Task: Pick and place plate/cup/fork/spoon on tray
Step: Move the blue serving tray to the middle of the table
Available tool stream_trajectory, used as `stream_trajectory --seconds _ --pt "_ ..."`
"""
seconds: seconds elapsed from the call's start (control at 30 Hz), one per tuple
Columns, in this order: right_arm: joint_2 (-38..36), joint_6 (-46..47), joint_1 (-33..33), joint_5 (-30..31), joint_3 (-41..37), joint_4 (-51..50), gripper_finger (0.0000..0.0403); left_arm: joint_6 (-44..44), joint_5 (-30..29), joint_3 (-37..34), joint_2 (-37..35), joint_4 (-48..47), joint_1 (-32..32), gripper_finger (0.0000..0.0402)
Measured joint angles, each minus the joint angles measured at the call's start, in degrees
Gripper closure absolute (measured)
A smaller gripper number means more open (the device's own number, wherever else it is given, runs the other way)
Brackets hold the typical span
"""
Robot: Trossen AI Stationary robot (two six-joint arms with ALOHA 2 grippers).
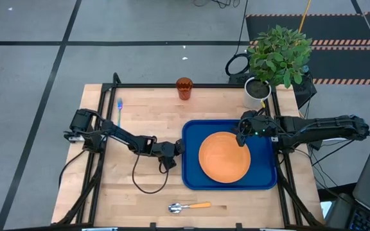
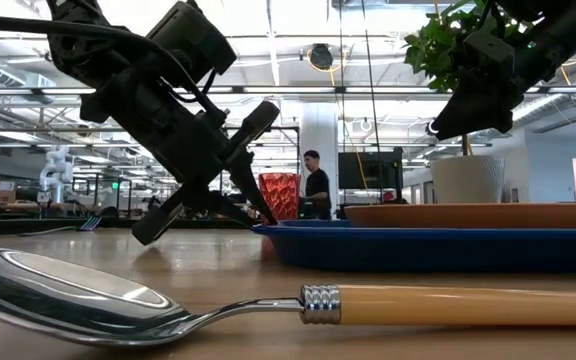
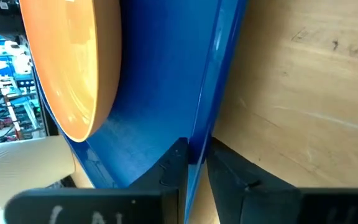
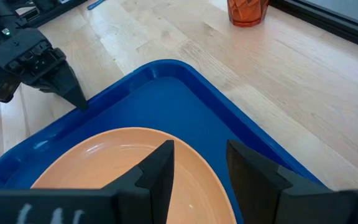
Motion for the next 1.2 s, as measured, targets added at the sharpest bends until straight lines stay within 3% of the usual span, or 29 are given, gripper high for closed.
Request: stream_trajectory --seconds 0.2,0.43,0.77,1.2 --pt "0.0 0.0 0.0 0.0 0.0 0.0 0.0264 -1.3 0.4 0.0 -1.6 -3.8 -1.3 0.0383" --pt "0.0 0.0 0.0 0.0 0.0 0.0 0.0264 -3.5 -3.3 0.1 -1.8 -7.3 -2.8 0.0370" --pt "0.0 0.0 0.0 -0.2 0.0 0.0 0.0264 -4.9 -5.5 0.1 -1.9 -12.2 -4.0 0.0382" --pt "0.0 -0.2 0.0 -0.2 0.0 0.0 0.0264 -0.2 -9.1 -0.1 -4.0 -14.7 -6.4 0.0382"
